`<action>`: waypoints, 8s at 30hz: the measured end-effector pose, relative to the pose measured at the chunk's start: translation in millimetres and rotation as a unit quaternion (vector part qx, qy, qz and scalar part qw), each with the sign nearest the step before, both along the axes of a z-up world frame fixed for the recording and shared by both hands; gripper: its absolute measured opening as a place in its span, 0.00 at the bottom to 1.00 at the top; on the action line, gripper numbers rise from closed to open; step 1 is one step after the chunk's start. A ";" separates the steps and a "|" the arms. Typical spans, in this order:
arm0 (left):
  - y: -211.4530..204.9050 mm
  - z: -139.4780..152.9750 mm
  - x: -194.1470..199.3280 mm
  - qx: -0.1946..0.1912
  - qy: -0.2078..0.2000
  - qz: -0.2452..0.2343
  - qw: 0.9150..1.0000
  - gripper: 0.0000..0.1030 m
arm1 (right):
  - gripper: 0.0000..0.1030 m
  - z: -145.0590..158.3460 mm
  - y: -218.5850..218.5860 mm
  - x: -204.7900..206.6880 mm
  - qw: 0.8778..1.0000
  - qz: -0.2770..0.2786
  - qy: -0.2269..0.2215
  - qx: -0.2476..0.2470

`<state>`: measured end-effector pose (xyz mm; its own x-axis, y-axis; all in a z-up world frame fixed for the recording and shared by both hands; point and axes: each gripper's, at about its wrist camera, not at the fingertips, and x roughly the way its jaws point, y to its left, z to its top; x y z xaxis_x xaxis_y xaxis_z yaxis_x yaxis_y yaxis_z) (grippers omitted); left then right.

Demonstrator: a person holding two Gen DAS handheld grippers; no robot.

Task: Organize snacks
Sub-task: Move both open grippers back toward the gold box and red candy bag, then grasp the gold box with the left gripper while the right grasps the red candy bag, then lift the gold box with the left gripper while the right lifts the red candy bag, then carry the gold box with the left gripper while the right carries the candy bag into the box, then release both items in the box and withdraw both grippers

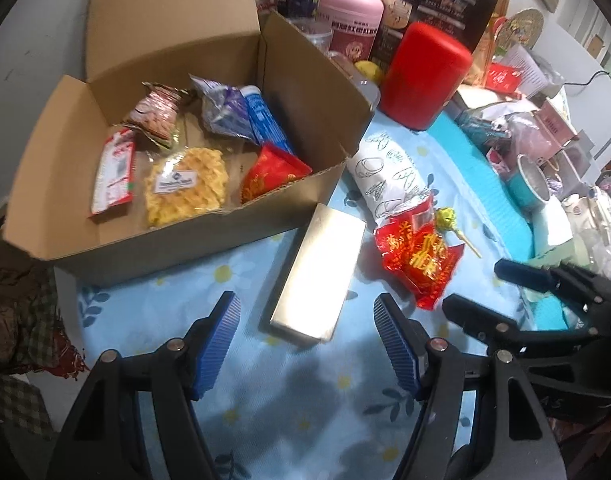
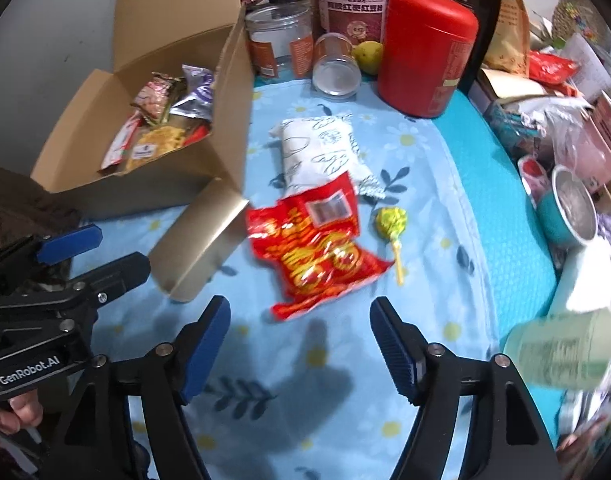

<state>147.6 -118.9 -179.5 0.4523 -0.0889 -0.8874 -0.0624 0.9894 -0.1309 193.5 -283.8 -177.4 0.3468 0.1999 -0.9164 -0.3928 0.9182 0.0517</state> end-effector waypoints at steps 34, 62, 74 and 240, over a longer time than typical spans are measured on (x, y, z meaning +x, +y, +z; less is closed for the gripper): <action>20.8 -43.3 -54.1 0.009 0.072 -0.017 0.997 0.43 | 0.20 -44.5 12.3 -17.2 0.995 0.065 0.080 0.017; 32.0 -53.6 -22.8 0.017 0.076 0.015 0.997 0.43 | 0.72 -46.9 29.2 51.6 0.997 0.054 0.045 -0.006; 34.8 -60.5 -27.6 0.031 0.083 0.008 0.996 0.43 | 0.70 -60.2 47.4 41.8 0.997 0.062 0.035 -0.034; 179.7 -0.1 141.9 0.142 0.039 0.083 0.986 0.44 | 0.76 9.9 238.5 143.0 0.991 0.123 -0.029 -0.037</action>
<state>289.5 60.8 -179.6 0.3692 0.2376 -0.8985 -0.2254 0.9608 0.1615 336.4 -45.3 -167.4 0.3480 0.2177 -0.9119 -0.6051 0.7951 -0.0411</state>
